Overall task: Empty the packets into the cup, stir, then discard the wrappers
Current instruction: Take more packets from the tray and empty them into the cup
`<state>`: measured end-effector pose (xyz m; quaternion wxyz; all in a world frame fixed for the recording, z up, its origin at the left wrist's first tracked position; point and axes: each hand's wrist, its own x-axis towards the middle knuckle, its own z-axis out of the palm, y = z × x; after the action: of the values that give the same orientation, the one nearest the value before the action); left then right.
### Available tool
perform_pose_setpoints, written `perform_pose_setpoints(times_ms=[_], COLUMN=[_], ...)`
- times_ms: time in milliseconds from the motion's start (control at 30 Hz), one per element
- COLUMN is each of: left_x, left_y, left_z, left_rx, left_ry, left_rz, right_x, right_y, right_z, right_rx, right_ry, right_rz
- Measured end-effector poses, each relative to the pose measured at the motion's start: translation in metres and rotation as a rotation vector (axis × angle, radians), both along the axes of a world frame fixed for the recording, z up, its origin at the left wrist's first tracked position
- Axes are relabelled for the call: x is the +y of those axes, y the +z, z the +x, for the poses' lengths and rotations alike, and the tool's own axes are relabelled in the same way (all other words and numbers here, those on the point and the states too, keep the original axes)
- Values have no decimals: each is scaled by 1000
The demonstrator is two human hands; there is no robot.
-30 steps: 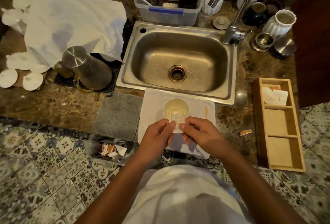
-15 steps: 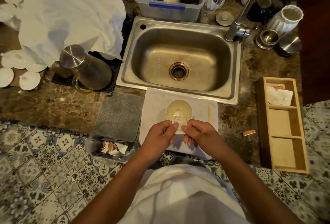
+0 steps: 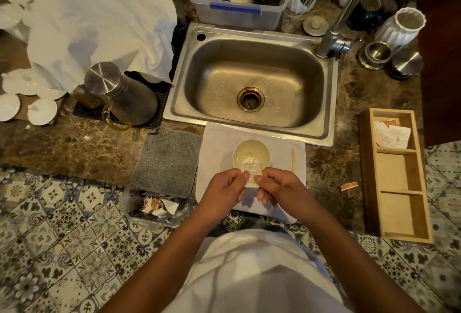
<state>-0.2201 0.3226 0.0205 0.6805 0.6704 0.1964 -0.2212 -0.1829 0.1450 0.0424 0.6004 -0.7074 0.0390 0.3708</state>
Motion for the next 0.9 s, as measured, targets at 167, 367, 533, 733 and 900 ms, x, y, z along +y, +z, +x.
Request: perform_pose_setpoints(times_ms=[167, 367, 533, 733, 900], left_x=[1, 2, 3, 4, 5], left_y=[-3, -3, -2, -1, 1], left_z=[-2, -3, -3, -3, -2], left_rx=[10, -4, -6, -6, -6], left_ry=[-5, -35, -43, -36, -32], left_rz=[2, 35, 47, 38, 35], right_x=[1, 3, 2, 4, 4], right_y=[0, 1, 1, 0, 1], right_z=[-1, -2, -2, -2, -2], right_rx=[34, 41, 44, 39, 40], right_ry=[-23, -35, -27, -20, -25], right_rz=[20, 30, 19, 13, 16])
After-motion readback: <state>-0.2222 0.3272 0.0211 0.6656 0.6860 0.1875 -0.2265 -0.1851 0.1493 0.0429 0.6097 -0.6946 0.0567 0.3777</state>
